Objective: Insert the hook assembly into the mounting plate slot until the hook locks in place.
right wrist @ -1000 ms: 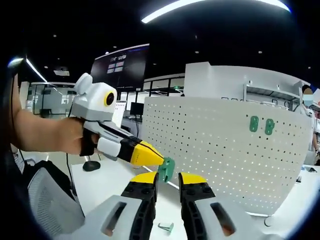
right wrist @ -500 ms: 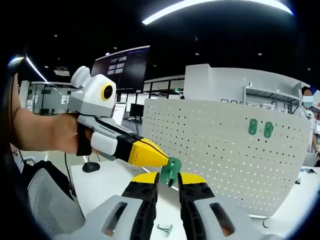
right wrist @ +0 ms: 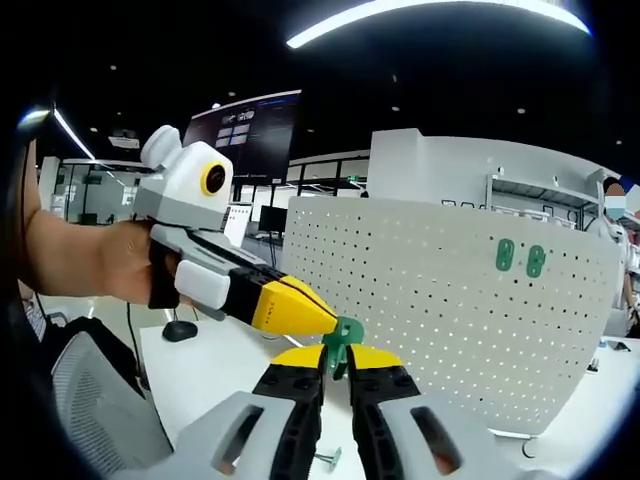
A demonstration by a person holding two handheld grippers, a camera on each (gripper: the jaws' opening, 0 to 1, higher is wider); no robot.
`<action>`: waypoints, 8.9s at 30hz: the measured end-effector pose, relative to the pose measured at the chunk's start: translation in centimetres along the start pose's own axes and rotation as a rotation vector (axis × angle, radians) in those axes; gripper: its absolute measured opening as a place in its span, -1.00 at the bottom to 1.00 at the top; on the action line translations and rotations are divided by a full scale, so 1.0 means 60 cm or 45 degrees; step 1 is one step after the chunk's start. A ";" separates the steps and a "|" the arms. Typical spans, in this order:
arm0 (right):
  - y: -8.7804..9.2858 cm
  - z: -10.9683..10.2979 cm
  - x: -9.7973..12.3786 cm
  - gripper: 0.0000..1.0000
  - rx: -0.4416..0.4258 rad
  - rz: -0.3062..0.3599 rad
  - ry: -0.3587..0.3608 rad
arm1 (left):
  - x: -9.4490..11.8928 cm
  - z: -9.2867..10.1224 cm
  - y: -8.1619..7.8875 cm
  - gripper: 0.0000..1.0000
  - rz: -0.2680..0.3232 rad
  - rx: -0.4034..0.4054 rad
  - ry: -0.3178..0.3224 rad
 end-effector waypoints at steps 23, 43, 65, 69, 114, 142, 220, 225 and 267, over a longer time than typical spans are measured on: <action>0.002 0.006 0.002 -0.95 0.002 -0.001 0.029 | -0.003 0.006 -0.001 -0.97 -0.003 0.007 0.021; -0.002 0.017 0.008 -0.95 -0.054 0.007 0.050 | 0.006 0.004 -0.007 -0.76 0.054 0.003 -0.013; -0.014 0.039 0.018 -0.95 -0.065 0.030 0.100 | 0.052 -0.009 0.022 -0.13 0.070 0.021 -0.178; -0.019 0.051 0.017 -0.95 -0.064 0.037 0.120 | 0.063 -0.016 0.029 -0.08 0.071 0.019 -0.216; -0.156 0.360 0.002 -0.95 -0.041 0.278 0.602 | 0.098 -0.047 0.070 -0.10 -0.021 0.064 -0.328; -0.155 0.450 -0.055 -0.95 -0.038 0.266 0.674 | 0.112 -0.058 0.091 -0.15 -0.068 0.120 -0.400; -0.053 0.339 -0.042 -0.76 -0.034 0.115 0.543 | 0.148 -0.038 0.118 -0.23 -0.044 0.190 -0.459; -0.033 0.295 -0.063 -0.76 -0.026 0.056 0.446 | 0.166 -0.027 0.124 -0.23 -0.046 0.198 -0.495; 0.168 0.073 -0.123 -0.71 0.023 -0.492 -0.052 | 0.208 0.032 0.156 -0.24 -0.035 0.147 -0.616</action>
Point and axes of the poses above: the point that each gripper's makers call its tool centre point, and the gripper's own axes: x roughly backward along the fingers, z roughly to its right, y roughly out of its underside, the point moved 5 cm from there along x, roughly backward along the fingers, and after that the axes turned 11 degrees about -x, right-handed, at the moved point
